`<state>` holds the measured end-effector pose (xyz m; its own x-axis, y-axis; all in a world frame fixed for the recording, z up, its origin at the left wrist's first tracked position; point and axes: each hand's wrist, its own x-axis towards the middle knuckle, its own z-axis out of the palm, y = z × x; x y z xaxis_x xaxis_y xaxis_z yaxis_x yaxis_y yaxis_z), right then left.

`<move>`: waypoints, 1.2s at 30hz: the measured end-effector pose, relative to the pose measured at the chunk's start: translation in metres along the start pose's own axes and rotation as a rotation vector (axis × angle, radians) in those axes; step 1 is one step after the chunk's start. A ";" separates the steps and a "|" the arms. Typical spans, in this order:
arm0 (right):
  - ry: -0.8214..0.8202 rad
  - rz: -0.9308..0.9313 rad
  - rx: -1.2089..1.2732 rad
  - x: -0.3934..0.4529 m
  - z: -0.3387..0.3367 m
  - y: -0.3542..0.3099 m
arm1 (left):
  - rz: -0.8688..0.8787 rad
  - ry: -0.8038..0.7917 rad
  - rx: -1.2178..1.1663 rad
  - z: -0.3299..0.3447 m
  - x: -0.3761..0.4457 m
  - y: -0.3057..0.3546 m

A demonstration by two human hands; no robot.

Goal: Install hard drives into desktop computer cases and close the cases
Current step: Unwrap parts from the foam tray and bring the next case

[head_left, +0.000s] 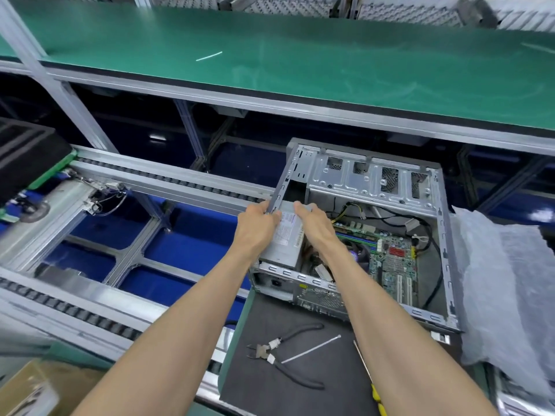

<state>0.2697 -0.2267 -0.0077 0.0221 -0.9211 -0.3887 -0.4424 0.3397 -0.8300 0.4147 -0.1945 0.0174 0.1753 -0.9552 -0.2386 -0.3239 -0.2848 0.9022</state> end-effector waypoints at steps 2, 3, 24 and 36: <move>-0.066 0.001 -0.022 -0.003 -0.001 0.003 | -0.013 0.001 -0.020 0.002 0.002 0.000; -0.101 0.010 -0.006 -0.004 -0.003 0.005 | -0.017 0.006 -0.032 0.003 0.002 0.000; -0.203 0.097 0.199 0.011 -0.002 0.007 | -0.231 -0.218 -0.161 -0.005 0.002 0.000; -0.163 0.074 0.123 0.017 -0.003 0.010 | 0.043 -0.062 0.123 0.001 -0.006 -0.003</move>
<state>0.2624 -0.2393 -0.0216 0.1427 -0.8531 -0.5018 -0.3360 0.4352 -0.8353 0.4136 -0.1880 0.0154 0.1024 -0.9688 -0.2256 -0.4418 -0.2475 0.8623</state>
